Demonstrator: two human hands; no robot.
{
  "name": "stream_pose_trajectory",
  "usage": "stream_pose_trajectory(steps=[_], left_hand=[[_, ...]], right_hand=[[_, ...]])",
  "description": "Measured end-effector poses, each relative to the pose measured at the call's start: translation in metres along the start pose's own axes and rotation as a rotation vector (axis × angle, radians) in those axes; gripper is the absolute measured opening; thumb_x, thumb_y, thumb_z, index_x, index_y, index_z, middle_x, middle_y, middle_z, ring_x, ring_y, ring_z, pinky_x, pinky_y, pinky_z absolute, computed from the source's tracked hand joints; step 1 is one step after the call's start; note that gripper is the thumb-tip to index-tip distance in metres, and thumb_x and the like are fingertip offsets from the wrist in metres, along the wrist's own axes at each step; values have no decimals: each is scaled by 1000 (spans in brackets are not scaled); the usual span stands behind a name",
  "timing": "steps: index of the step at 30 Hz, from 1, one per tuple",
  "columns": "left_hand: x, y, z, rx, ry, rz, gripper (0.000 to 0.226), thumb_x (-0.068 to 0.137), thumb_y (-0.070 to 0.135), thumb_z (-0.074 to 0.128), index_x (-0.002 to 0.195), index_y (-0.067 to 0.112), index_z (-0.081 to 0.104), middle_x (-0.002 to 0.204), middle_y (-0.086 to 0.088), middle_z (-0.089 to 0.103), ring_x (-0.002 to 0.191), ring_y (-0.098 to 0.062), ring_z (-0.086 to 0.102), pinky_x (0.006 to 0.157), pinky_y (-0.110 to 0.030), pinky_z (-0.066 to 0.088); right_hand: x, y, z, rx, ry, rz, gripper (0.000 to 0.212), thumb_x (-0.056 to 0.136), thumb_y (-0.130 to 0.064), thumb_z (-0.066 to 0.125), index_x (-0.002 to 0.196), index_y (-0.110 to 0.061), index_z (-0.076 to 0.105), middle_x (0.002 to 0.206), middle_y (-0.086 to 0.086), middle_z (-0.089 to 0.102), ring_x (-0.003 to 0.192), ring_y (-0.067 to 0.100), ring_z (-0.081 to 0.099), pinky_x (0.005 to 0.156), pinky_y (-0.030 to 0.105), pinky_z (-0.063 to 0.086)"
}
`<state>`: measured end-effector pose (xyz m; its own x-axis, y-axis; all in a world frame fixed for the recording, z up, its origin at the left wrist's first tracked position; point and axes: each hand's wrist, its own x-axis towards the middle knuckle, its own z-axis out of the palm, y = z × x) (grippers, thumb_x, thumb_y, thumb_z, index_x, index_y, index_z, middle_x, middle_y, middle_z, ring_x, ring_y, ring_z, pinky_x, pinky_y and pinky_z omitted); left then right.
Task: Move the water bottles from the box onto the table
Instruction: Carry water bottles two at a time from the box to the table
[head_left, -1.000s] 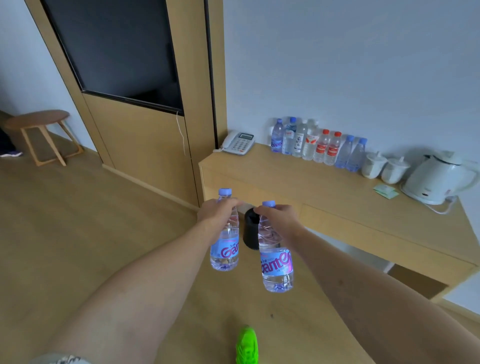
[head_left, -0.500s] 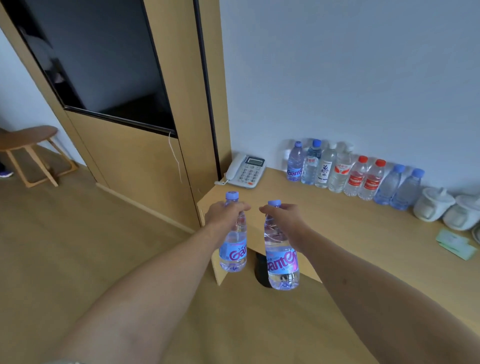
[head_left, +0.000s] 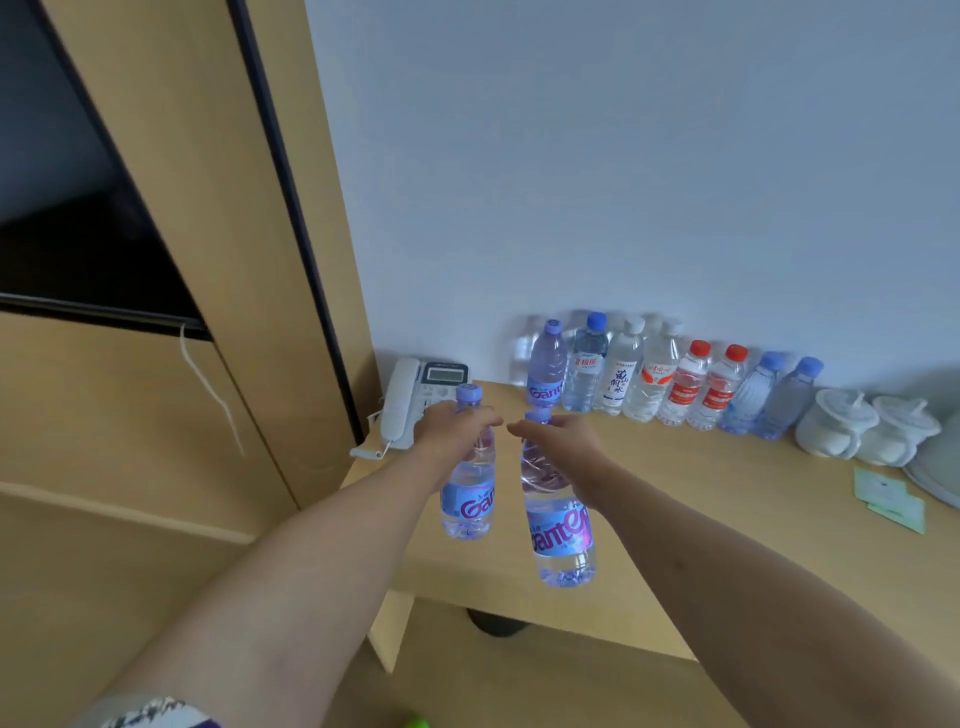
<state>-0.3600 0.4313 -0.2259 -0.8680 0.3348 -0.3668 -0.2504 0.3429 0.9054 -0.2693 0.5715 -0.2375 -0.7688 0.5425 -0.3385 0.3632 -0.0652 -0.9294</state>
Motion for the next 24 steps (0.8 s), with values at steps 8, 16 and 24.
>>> stream_pose_trajectory(steps=[8,16,24], left_hand=[[87,48,-8,53,-285,31,40,59,35,86,89,15,71,82,-7,69,79,-23,66,78,-35,51],[162,66,18,144,-390,-118,57,87,34,82,127,1,60,126,-24,66,123,-43,61,97,-61,48],[223,75,52,206,-227,-77,35,82,28,88,110,18,68,128,-12,62,108,-30,66,86,-46,54]], right_hand=[[64,-25,22,14,102,16,18,84,-31,82,84,-17,71,54,-4,65,44,13,61,51,28,52],[135,-31,8,2,36,-21,18,91,-19,76,86,-13,59,55,-6,51,46,8,46,47,20,39],[186,-31,-13,-214,5,-77,48,88,-30,82,105,13,67,86,21,65,82,19,58,76,33,46]])
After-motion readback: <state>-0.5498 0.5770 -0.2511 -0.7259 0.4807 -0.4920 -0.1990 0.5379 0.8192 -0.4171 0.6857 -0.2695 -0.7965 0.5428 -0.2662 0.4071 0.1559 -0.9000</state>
